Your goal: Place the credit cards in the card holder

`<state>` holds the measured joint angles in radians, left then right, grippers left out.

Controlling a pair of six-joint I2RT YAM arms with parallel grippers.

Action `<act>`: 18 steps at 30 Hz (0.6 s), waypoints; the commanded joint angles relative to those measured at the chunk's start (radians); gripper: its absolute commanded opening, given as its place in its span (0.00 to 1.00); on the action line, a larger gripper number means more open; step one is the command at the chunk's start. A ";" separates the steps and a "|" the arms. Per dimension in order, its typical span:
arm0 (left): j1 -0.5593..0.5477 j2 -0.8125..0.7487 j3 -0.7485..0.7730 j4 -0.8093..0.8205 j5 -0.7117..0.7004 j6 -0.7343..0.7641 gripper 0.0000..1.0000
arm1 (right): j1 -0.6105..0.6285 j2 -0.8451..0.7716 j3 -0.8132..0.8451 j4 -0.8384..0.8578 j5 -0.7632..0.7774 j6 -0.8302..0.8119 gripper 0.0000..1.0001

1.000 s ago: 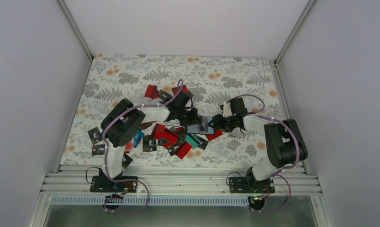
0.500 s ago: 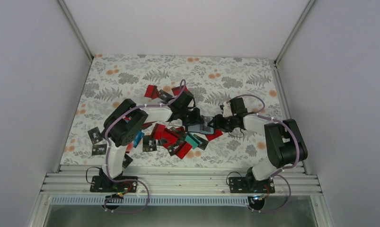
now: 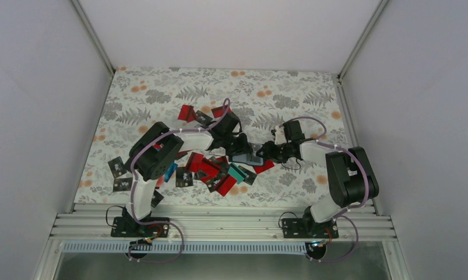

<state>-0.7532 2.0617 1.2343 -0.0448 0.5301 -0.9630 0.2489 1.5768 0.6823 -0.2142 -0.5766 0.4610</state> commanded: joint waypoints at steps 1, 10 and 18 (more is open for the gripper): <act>-0.026 0.031 0.010 -0.067 -0.003 0.006 0.15 | 0.002 -0.019 0.003 -0.026 -0.026 -0.013 0.38; -0.031 0.005 0.051 -0.165 -0.059 0.052 0.28 | 0.000 -0.029 0.004 -0.027 -0.029 -0.011 0.38; -0.060 0.011 0.135 -0.280 -0.140 0.059 0.46 | 0.000 -0.041 0.017 -0.042 -0.027 -0.012 0.38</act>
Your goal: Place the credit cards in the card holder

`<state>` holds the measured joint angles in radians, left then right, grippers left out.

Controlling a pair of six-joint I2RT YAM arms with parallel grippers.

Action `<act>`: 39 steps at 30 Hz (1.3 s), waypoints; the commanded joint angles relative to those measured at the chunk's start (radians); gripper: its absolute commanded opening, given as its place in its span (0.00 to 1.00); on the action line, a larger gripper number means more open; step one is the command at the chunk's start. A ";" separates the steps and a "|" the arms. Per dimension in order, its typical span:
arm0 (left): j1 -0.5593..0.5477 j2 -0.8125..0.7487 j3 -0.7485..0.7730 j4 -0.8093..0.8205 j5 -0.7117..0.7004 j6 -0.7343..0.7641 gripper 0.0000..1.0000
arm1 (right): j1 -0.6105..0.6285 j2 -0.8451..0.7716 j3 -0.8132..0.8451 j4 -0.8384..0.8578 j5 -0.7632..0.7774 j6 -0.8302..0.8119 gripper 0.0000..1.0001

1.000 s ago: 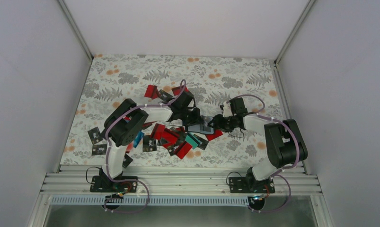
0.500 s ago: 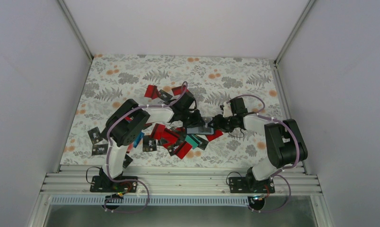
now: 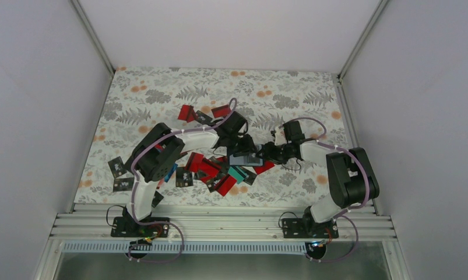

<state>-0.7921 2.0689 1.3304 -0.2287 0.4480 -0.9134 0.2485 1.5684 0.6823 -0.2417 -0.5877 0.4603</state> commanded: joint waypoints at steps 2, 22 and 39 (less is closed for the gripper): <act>-0.026 0.006 0.046 -0.106 -0.064 0.006 0.51 | 0.001 -0.034 0.022 -0.017 -0.015 -0.011 0.38; -0.034 -0.189 -0.010 -0.166 -0.173 0.068 0.90 | -0.011 -0.099 0.085 -0.134 0.005 -0.044 0.40; -0.047 -0.176 -0.023 -0.183 -0.313 0.256 0.13 | -0.012 0.028 0.114 -0.078 -0.055 -0.029 0.38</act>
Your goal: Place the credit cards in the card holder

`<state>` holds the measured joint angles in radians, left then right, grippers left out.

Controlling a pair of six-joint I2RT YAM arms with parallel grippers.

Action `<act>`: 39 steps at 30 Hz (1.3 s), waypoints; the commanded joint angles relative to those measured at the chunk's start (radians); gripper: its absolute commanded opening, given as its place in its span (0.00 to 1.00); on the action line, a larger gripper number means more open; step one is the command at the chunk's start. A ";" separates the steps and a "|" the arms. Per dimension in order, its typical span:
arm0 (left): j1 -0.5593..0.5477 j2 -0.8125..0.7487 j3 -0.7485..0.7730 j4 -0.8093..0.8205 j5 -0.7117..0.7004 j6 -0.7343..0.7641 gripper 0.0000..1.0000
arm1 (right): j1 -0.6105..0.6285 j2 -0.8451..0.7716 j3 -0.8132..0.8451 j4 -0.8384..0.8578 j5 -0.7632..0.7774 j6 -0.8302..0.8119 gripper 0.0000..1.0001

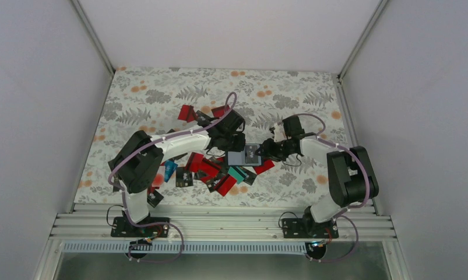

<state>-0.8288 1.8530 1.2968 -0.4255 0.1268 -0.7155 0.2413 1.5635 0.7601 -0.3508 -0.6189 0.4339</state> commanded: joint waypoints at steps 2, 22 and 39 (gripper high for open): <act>-0.013 0.055 0.020 0.016 0.016 0.065 0.10 | -0.005 0.043 0.044 0.032 -0.026 -0.004 0.38; -0.031 0.155 0.037 0.048 0.072 0.093 0.04 | -0.005 0.137 0.045 0.063 -0.042 -0.010 0.36; -0.037 0.213 -0.002 0.063 0.066 0.080 0.02 | -0.003 0.120 0.038 0.040 -0.047 -0.009 0.36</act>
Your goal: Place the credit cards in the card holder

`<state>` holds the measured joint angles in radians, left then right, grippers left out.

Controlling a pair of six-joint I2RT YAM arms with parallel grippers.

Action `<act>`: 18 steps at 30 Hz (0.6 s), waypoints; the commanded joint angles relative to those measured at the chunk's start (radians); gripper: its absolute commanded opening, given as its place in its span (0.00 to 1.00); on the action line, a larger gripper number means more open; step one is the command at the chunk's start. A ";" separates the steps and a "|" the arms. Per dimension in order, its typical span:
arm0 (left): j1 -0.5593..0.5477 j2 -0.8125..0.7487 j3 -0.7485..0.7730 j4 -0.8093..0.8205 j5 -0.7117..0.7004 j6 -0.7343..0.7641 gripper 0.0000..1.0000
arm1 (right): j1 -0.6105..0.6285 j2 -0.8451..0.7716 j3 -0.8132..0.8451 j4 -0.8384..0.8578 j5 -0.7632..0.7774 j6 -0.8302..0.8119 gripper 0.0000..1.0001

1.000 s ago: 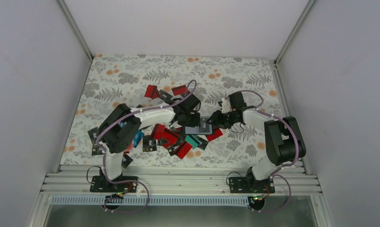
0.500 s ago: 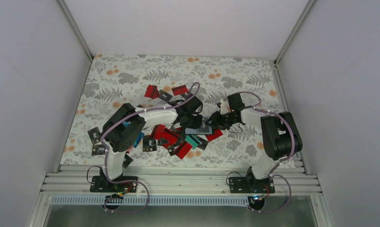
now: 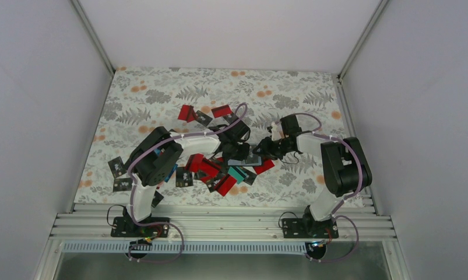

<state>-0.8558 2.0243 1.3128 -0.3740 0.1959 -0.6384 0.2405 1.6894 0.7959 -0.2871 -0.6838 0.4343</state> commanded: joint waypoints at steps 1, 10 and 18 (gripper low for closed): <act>-0.010 0.045 -0.019 0.012 -0.003 0.003 0.02 | -0.002 -0.012 0.002 -0.026 0.021 -0.009 0.37; -0.010 0.051 -0.038 0.030 0.006 -0.003 0.02 | -0.003 -0.019 -0.020 -0.022 0.018 -0.012 0.38; -0.009 0.048 -0.041 0.040 0.017 -0.005 0.02 | 0.009 -0.020 -0.017 0.018 -0.142 -0.011 0.38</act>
<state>-0.8566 2.0266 1.2991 -0.3405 0.2043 -0.6395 0.2405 1.6836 0.7853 -0.2775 -0.7231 0.4332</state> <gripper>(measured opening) 0.029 0.381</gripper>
